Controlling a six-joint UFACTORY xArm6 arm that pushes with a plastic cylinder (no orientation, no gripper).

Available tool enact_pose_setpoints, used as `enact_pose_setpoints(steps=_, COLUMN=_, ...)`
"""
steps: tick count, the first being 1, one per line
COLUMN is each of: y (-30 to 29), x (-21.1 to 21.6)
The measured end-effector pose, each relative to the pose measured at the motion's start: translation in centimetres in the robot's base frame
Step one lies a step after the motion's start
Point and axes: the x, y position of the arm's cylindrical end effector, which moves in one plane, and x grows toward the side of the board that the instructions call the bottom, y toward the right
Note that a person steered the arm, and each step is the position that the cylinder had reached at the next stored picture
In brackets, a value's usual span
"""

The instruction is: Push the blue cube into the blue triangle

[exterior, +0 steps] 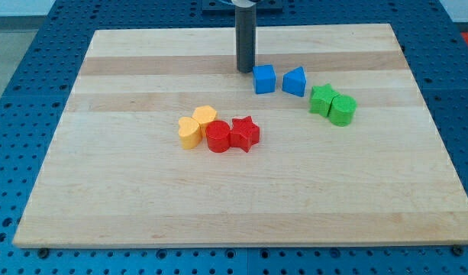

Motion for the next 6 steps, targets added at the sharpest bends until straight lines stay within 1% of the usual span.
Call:
enact_pose_setpoints(steps=1, y=-0.4, x=0.0)
enact_pose_setpoints(steps=2, y=-1.1, x=3.1)
enact_pose_setpoints(steps=3, y=-1.1, x=4.3)
enact_pose_setpoints(steps=5, y=-0.1, x=3.8)
enact_pose_setpoints(steps=6, y=2.4, x=1.4)
